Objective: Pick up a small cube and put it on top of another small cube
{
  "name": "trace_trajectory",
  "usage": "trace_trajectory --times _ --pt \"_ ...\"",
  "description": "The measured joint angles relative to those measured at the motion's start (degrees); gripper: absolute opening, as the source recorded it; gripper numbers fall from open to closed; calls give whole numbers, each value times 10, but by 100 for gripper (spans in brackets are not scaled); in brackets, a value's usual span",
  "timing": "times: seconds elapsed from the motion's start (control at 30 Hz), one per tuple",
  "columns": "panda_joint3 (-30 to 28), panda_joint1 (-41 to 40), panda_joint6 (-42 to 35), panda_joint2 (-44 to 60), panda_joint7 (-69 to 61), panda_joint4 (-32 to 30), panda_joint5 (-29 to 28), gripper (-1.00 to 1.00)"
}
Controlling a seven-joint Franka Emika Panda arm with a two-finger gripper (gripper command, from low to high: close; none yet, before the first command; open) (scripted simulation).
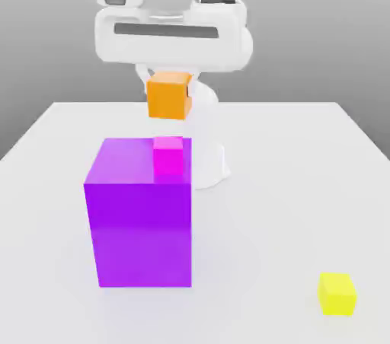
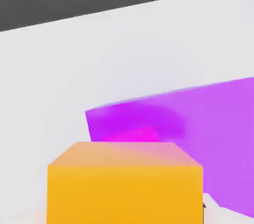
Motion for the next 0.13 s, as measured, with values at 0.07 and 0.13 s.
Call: trace_trajectory --times 0.07,0.13 --pt "0 -1 20 6 -1 -14 0 100" --pt "0 -1 20 6 -1 -14 0 100"
